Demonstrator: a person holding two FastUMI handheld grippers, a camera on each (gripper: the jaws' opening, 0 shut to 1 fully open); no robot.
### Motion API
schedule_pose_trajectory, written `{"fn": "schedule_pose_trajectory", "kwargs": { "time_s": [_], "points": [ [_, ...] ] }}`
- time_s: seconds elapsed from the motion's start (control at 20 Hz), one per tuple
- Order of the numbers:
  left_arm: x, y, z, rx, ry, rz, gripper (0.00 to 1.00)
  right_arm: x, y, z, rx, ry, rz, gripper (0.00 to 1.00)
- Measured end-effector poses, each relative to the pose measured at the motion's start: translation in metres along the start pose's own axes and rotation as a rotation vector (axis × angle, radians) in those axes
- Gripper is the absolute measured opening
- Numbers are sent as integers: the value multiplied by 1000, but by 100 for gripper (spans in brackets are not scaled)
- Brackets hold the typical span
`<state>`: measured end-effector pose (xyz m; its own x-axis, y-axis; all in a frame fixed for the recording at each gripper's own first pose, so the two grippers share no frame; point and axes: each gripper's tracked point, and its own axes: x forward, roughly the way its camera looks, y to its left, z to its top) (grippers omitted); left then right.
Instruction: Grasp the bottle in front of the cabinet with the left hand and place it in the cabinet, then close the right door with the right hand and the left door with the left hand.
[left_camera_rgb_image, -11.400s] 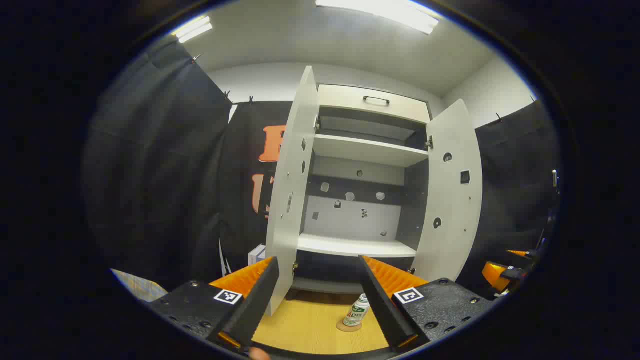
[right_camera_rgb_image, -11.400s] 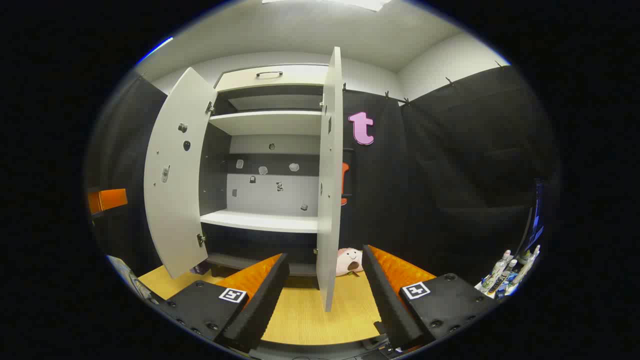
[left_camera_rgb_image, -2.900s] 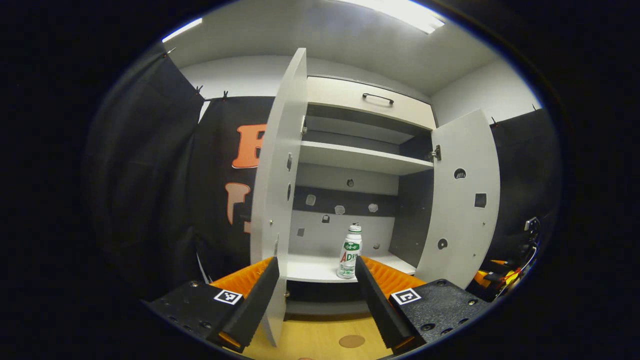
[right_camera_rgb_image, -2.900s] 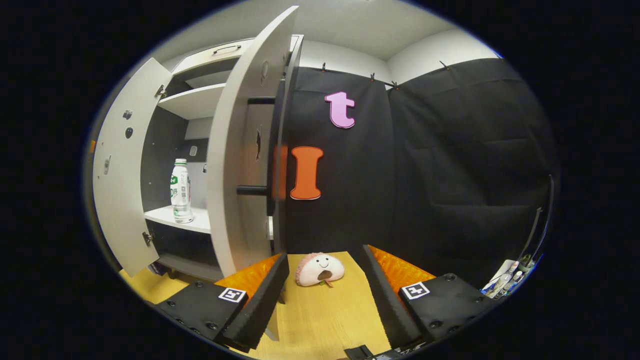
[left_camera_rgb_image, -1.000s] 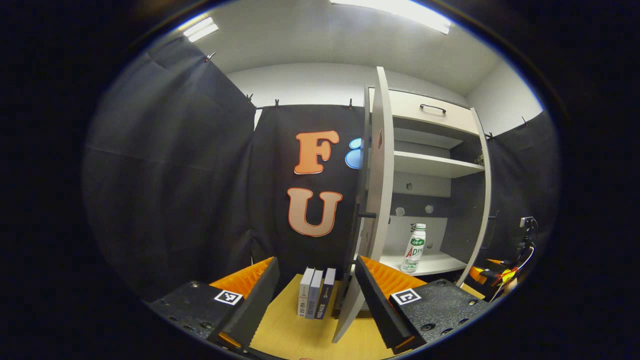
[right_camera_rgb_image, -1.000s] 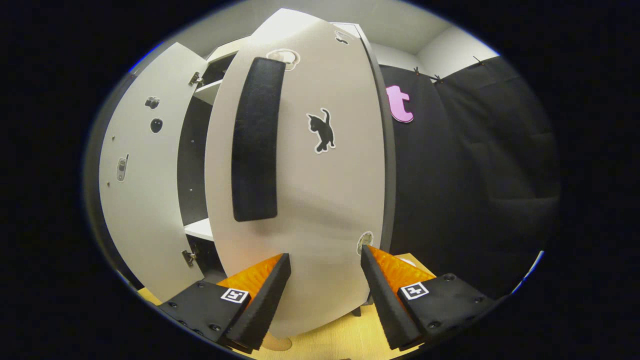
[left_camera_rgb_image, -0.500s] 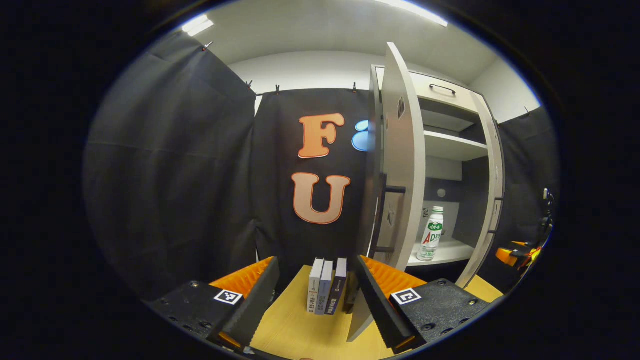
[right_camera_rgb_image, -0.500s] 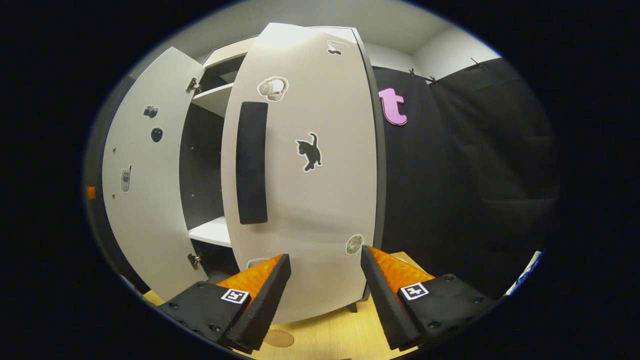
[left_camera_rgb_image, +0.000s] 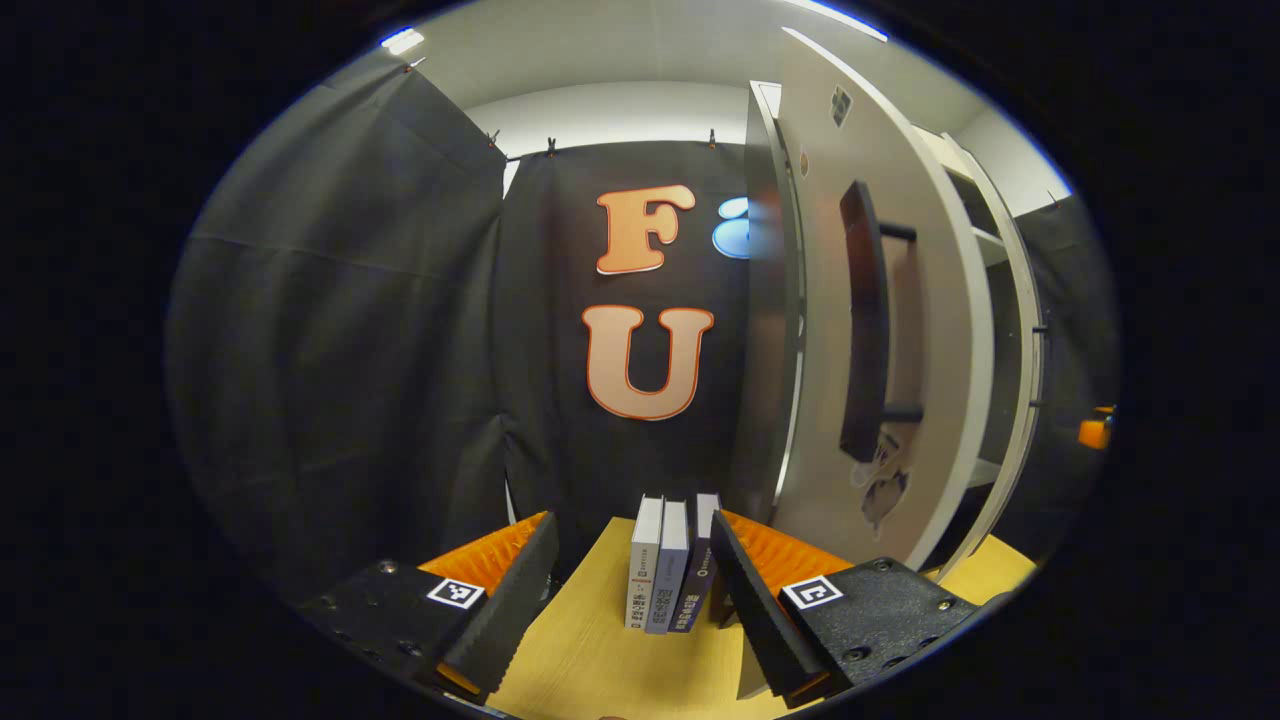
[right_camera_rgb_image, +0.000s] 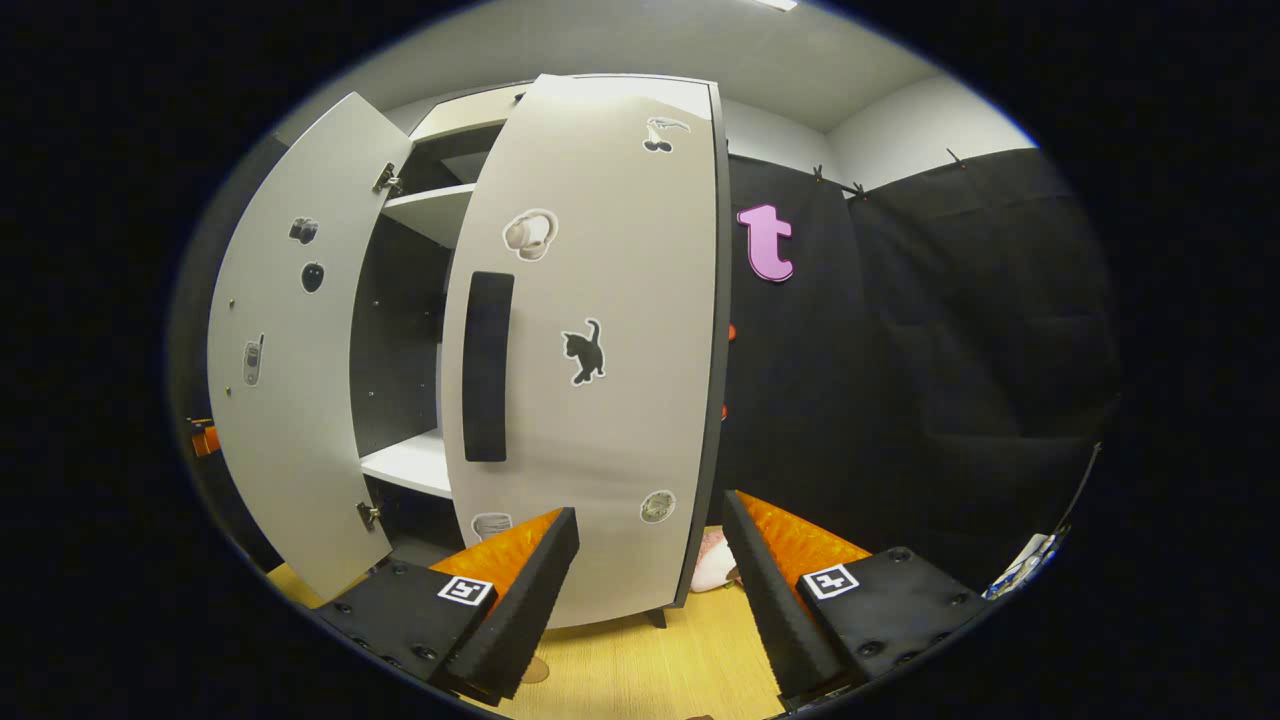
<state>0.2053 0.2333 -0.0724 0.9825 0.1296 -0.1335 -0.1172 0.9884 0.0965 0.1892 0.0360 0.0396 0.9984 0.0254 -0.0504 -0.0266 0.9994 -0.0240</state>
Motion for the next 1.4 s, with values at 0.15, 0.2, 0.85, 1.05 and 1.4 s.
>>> {"fn": "schedule_pose_trajectory", "kwargs": {
  "time_s": [0.15,0.2,0.85,1.05,1.4],
  "points": [
    [3,-16,-12,-37,10,-46,93,-9,-2,13,1,-31,7,96],
    [6,-24,-12,-54,11,-64,93,-12,-3,15,0,-41,7,96],
    [-2,-52,-16,-64,27,-94,93,-29,-27,14,-5,-38,-23,96],
    [-6,-69,-18,-66,35,-113,92,-28,-32,19,14,-52,-22,96],
    [-6,-119,-21,-28,43,-179,92,-25,-46,26,30,-57,-6,96]
  ]
}}
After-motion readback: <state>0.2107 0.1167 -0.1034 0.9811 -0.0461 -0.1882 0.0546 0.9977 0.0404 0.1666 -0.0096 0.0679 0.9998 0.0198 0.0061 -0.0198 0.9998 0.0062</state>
